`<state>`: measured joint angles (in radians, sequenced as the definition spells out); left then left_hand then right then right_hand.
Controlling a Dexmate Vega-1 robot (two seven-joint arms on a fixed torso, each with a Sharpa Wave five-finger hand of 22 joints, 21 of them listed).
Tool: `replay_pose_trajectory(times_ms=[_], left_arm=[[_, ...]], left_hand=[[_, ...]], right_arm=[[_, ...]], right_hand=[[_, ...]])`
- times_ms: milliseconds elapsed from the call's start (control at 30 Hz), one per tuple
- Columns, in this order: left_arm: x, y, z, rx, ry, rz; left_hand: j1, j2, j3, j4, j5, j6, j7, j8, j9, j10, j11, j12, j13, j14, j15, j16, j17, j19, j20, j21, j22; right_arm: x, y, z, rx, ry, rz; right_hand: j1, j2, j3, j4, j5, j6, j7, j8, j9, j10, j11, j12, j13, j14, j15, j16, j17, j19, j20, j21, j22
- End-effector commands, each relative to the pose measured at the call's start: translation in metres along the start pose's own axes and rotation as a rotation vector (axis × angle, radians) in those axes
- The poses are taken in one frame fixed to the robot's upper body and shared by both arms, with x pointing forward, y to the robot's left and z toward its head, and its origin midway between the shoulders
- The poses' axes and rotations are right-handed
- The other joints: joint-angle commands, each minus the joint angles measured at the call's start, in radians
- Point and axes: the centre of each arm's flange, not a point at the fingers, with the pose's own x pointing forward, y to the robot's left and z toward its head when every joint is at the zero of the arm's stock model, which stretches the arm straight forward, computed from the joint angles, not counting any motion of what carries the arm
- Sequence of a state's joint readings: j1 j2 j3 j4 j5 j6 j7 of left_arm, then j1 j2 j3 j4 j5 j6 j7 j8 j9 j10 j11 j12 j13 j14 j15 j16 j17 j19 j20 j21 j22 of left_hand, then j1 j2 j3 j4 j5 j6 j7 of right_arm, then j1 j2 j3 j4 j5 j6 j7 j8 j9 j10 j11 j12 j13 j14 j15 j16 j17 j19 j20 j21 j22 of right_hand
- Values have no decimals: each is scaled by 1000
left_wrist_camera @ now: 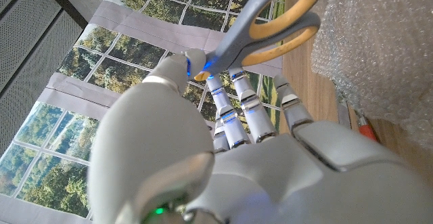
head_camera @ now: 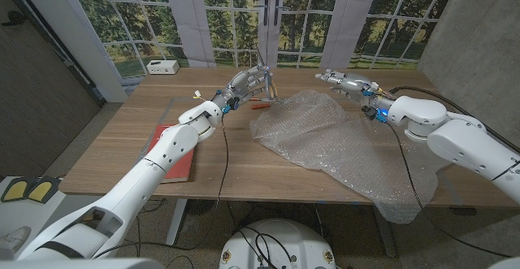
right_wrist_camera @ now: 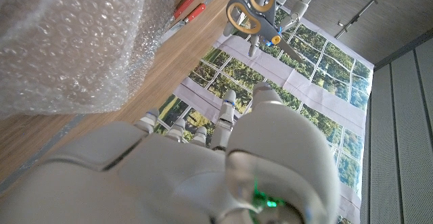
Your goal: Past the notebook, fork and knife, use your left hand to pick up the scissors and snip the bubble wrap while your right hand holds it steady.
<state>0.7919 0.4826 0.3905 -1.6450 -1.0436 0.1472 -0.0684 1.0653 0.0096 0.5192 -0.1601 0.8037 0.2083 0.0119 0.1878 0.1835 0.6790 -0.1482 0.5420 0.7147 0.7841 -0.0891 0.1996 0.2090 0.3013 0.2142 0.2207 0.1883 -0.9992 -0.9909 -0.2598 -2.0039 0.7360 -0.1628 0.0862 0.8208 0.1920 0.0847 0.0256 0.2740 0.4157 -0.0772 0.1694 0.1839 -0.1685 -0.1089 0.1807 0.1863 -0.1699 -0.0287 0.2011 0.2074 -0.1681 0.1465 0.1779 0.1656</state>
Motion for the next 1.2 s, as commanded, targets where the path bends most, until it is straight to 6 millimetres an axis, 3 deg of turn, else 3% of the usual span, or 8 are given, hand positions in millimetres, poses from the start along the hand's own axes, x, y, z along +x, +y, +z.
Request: replay_pose_trajectory(times_ms=[33,133,233,367,433,633,1200], left_arm=[[0,-1,0,-5,-1,-13],[0,-1,-1,-5,-2,-13],[0,-1,-1,-4,-1,-15],[0,-2,-1,-9,-2,-19],[0,-3,-1,-5,-1,-19],[0,-4,-1,-7,1,-26],[1,-7,0,-1,-18,-34]], left_hand=[[8,4,-8,0,-4,1,-5,-3,3,53,-60,254,15,-1,-11,-1,2,-9,0,-5,3],[9,3,-9,-1,-5,-1,-4,-4,3,51,-57,253,12,-1,-10,0,2,-9,0,-5,3],[9,4,-10,-1,-6,-1,-3,-3,3,51,-57,254,12,-2,-9,-1,2,-9,0,-5,3],[9,4,-9,0,-5,-2,-5,-3,3,51,-57,253,9,-3,-8,-2,0,-9,0,-5,3],[9,4,-10,0,-5,-4,-6,-4,3,49,-57,253,10,-4,-7,-3,0,-9,0,-5,3],[13,5,-9,-2,-6,-5,-5,-4,3,47,-56,253,8,-10,-5,-4,-2,-10,0,-6,3],[14,2,-19,-2,-12,-6,-6,-2,3,45,-55,252,2,-11,-8,-2,-3,-13,0,-6,3]], right_arm=[[5,10,4,-63,9,65],[5,11,3,-57,11,65],[8,13,1,-43,25,73],[11,20,-1,-39,32,66],[11,22,-2,-33,27,51],[12,22,-2,-31,28,18],[25,30,-2,-13,21,66]], right_hand=[[2,-29,-5,-2,8,-23,4,0,4,-128,3,1,2,-252,-11,-1,0,-51,3,0,1],[22,-56,-10,-23,12,6,-7,19,3,-106,-15,13,1,-243,-16,2,-6,-40,-3,6,1],[41,-65,-10,-39,17,41,-17,31,3,-81,-17,21,1,-234,-21,4,-11,-31,-8,8,1],[59,-63,-7,-51,22,73,-14,39,3,-55,-9,28,0,-222,-26,7,-14,-17,-13,12,1],[78,-58,-2,-64,25,112,-25,47,3,-27,-21,34,0,-205,-33,11,-17,0,-19,15,0],[89,-61,-3,-73,25,127,-23,46,2,-8,-24,36,-1,-186,-37,16,-19,23,-19,19,0],[100,-58,-3,-82,25,117,-39,33,2,-13,-17,27,-1,-180,-33,14,-19,35,-16,17,0]])
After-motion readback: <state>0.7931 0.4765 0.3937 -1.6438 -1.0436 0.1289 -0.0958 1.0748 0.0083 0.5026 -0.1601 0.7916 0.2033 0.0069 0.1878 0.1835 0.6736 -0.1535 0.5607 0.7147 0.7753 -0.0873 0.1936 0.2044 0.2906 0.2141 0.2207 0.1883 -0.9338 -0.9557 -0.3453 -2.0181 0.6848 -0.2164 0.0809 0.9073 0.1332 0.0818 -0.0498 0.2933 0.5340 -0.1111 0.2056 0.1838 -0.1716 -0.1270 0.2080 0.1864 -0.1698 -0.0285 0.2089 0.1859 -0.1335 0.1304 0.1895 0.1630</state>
